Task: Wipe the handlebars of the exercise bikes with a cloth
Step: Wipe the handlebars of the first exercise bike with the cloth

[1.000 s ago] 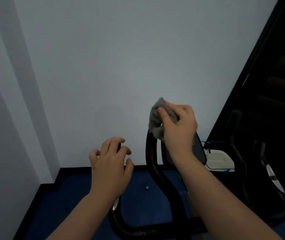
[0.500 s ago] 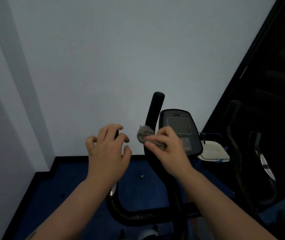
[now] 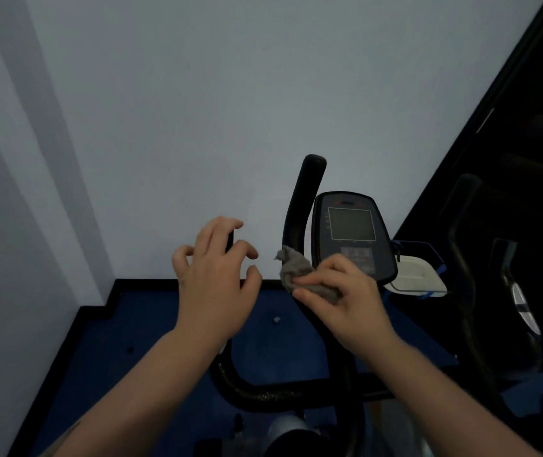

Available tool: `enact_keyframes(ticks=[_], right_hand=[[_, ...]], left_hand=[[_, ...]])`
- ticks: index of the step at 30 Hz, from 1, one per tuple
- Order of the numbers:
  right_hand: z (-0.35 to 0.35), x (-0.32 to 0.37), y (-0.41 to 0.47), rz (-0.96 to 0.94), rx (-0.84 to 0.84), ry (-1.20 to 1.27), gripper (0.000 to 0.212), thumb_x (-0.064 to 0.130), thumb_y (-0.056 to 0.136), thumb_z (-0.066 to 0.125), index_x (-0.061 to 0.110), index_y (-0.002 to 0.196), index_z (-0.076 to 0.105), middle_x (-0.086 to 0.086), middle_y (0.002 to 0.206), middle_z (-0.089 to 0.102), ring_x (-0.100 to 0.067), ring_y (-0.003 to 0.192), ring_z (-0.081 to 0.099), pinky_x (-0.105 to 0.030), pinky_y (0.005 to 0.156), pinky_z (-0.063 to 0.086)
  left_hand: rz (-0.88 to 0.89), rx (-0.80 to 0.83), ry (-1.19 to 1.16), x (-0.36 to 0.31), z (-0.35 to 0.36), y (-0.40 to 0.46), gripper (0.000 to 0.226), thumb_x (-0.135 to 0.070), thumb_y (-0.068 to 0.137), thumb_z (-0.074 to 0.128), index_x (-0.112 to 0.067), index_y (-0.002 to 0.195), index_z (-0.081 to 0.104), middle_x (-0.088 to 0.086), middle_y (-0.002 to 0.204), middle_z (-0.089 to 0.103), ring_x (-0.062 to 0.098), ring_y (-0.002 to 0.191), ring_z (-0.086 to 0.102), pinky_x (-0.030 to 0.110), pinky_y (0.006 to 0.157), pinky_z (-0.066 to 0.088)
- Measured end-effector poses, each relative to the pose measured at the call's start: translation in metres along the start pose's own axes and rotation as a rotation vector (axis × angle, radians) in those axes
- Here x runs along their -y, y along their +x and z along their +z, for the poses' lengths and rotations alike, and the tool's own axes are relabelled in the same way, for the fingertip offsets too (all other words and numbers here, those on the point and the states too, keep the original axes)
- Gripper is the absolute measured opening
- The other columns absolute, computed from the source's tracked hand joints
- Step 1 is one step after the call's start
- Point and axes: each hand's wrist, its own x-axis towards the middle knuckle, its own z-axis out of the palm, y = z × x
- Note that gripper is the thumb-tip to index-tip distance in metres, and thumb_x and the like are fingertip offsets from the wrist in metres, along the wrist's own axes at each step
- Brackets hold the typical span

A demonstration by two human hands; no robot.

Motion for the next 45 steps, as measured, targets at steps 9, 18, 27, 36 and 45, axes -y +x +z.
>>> enact_keyframes(ticks=[9, 18, 27, 36, 45], right_hand=[[0.018, 0.004, -0.009, 0.039, -0.153, -0.013, 0.02, 0.027, 0.078, 0.076, 0.02, 0.096, 0.075, 0.006, 0.086, 0.055, 0.0, 0.08, 0.054, -0.009, 0.07, 0.043], [0.017, 0.012, 0.005, 0.175, -0.225, 0.067, 0.019, 0.026, 0.079, 0.075, 0.02, 0.098, 0.075, 0.005, 0.084, 0.055, 0.001, 0.077, 0.054, -0.008, 0.069, 0.042], [-0.014, -0.002, -0.026, 0.333, -0.076, 0.03, 0.019, 0.047, 0.074, 0.072, 0.034, 0.088, 0.075, 0.011, 0.081, 0.059, -0.001, 0.079, 0.059, -0.023, 0.071, 0.047], [-0.018, 0.011, -0.121, 0.361, -0.177, -0.14, 0.022, 0.039, 0.084, 0.067, 0.032, 0.104, 0.072, 0.012, 0.083, 0.052, -0.007, 0.077, 0.055, -0.028, 0.059, 0.047], [-0.005, 0.018, -0.114, 0.457, -0.043, -0.436, 0.034, 0.037, 0.099, 0.038, 0.022, 0.088, 0.065, 0.007, 0.094, 0.048, -0.016, 0.069, 0.056, -0.031, 0.054, 0.038]], left_hand=[[-0.029, -0.032, -0.253, -0.004, 0.005, -0.003, 0.017, -0.014, 0.083, 0.065, -0.024, 0.097, 0.066, -0.004, 0.147, 0.041, 0.015, 0.145, 0.021, 0.034, 0.102, 0.013], [0.086, 0.038, -0.344, -0.028, 0.01, -0.025, 0.012, -0.012, 0.084, 0.061, -0.017, 0.093, 0.067, -0.001, 0.133, 0.056, 0.02, 0.132, 0.045, 0.036, 0.106, 0.026], [0.119, 0.195, -0.413, -0.039, 0.01, -0.026, 0.023, -0.014, 0.088, 0.056, -0.02, 0.108, 0.067, -0.005, 0.129, 0.058, 0.014, 0.121, 0.052, 0.048, 0.103, 0.042], [0.082, 0.328, -0.379, -0.07, 0.027, -0.062, 0.043, -0.021, 0.093, 0.054, -0.031, 0.135, 0.047, -0.01, 0.161, 0.014, 0.006, 0.148, -0.007, 0.038, 0.12, 0.006], [0.154, 0.41, -0.147, -0.066, 0.027, -0.081, 0.059, -0.035, 0.099, 0.036, -0.035, 0.152, 0.009, -0.018, 0.157, -0.016, 0.004, 0.145, -0.02, 0.036, 0.122, -0.002]])
